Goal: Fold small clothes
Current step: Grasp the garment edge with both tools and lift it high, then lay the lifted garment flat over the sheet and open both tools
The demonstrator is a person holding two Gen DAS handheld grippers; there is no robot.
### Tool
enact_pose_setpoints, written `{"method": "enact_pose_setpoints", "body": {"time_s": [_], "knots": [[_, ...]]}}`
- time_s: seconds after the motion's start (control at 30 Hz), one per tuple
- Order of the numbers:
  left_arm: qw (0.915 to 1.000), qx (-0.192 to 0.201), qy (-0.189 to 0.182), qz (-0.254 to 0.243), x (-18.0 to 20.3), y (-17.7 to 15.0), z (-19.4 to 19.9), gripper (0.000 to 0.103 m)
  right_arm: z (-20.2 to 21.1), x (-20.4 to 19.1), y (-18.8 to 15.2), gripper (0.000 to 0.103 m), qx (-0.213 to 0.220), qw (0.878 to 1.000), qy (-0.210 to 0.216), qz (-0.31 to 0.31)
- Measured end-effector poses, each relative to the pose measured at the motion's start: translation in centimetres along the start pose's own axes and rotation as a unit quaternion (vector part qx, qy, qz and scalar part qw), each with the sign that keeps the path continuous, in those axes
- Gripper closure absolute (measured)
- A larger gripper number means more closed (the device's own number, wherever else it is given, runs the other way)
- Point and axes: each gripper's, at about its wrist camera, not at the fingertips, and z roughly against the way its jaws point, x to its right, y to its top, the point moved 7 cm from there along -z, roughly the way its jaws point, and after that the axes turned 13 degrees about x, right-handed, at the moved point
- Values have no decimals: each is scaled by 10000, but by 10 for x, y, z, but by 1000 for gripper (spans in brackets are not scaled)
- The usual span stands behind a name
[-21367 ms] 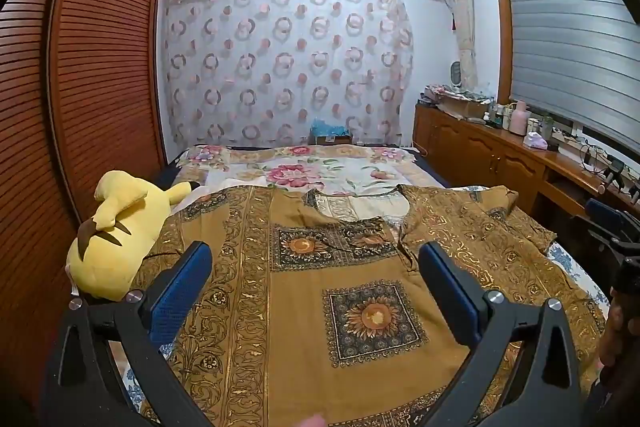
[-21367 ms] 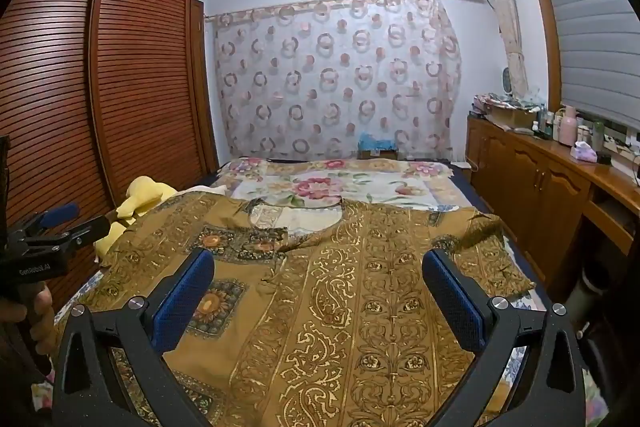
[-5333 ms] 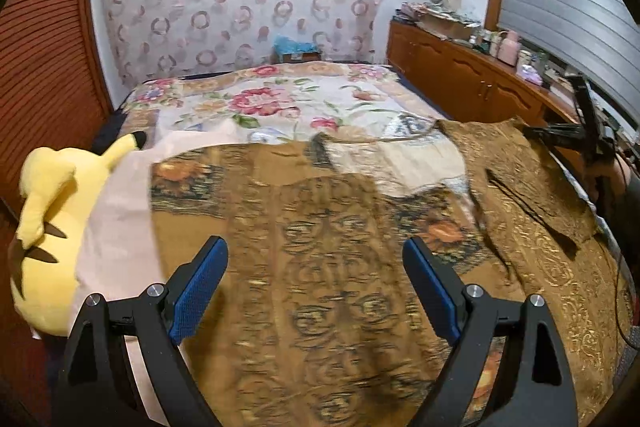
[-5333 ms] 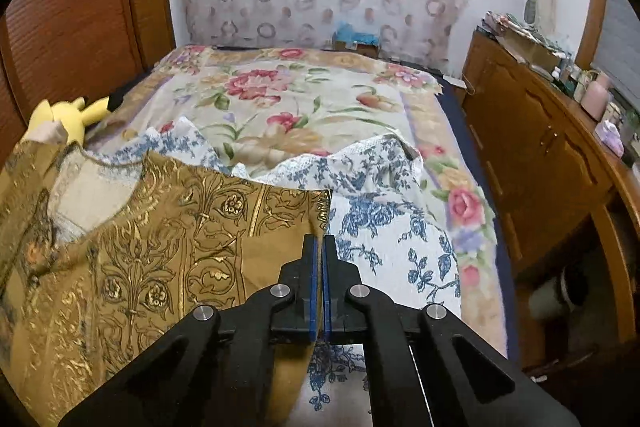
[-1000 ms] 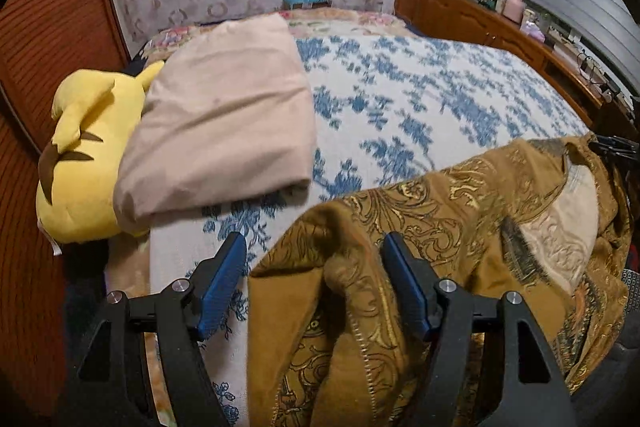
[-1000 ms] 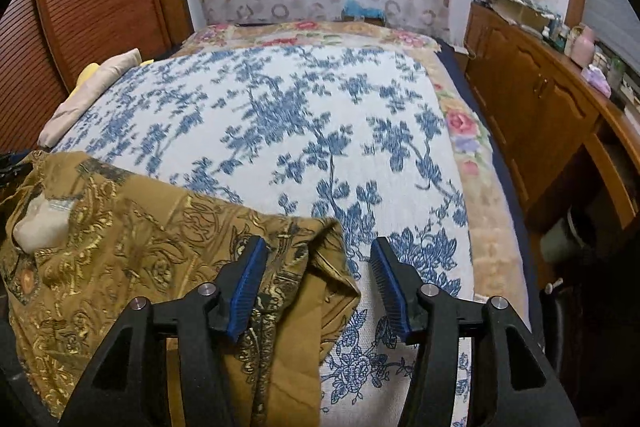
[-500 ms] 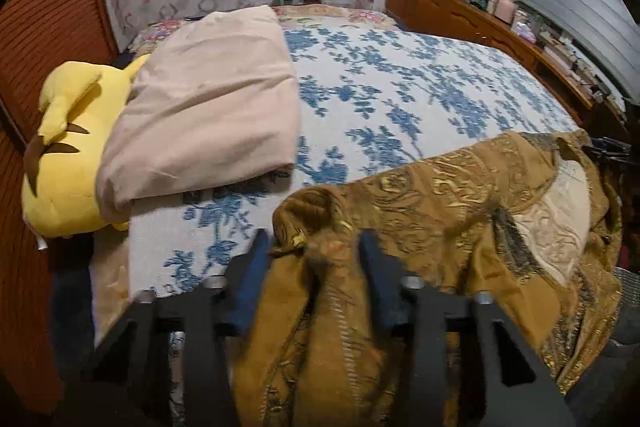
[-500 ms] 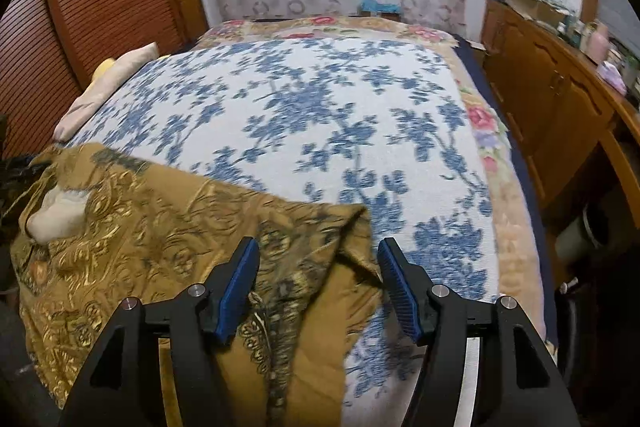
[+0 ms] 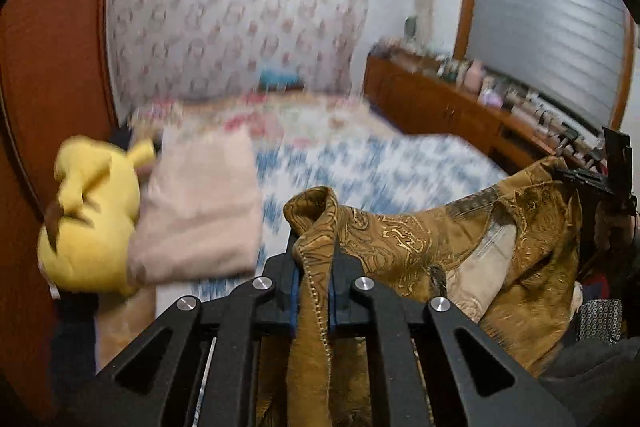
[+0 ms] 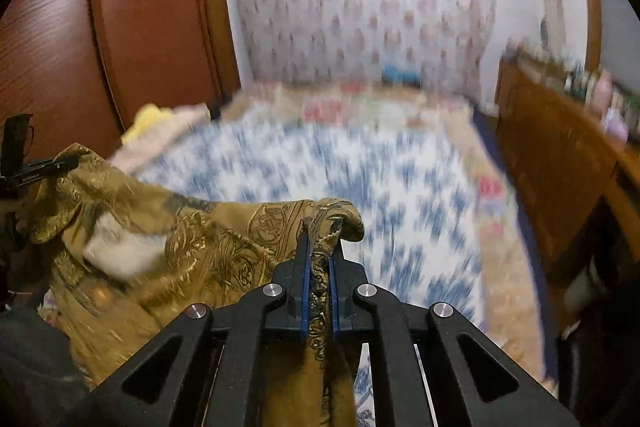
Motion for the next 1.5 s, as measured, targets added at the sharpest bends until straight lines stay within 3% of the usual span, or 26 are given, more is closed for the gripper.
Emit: {"method": "enact_pose_setpoints", "body": {"time_s": [0.2,0.43,0.6,0.7,0.87,1.0,1.17,1.23,1.33,1.37,1.5], "knots": [[9959,856,-108,-275,14,86,36,93,61,-10,93,96,1039,9938,-149,361],[9841,1638,117,-680,7,191,53,93,113,-12,206,96,1968,9749,-438,947],[9833,1617,328,-772,-7,221,22,93,112,-6,259,96,2157,9671,-649,1179],[9875,1343,403,-717,-24,211,-19,93,70,7,262,96,1820,9724,-823,1209],[9941,542,522,-777,-47,146,-110,92,-28,22,220,96,894,9847,-954,1149],[9960,27,564,-700,-52,100,-160,92,-99,36,175,96,270,9902,-987,951],[9950,-313,614,-717,-53,73,-193,91,-156,42,155,96,-210,9900,-1088,870],[9954,-407,578,-653,-51,70,-197,81,-174,41,162,96,-378,9899,-1113,797],[9963,-506,506,-473,-53,65,-191,62,-178,40,164,80,-658,9874,-1273,674],[9967,-502,463,-443,-51,63,-187,61,-169,42,163,76,-685,9868,-1311,654],[9966,-547,430,-449,-47,52,-166,38,-157,28,160,57,-689,9888,-1177,600]]}}
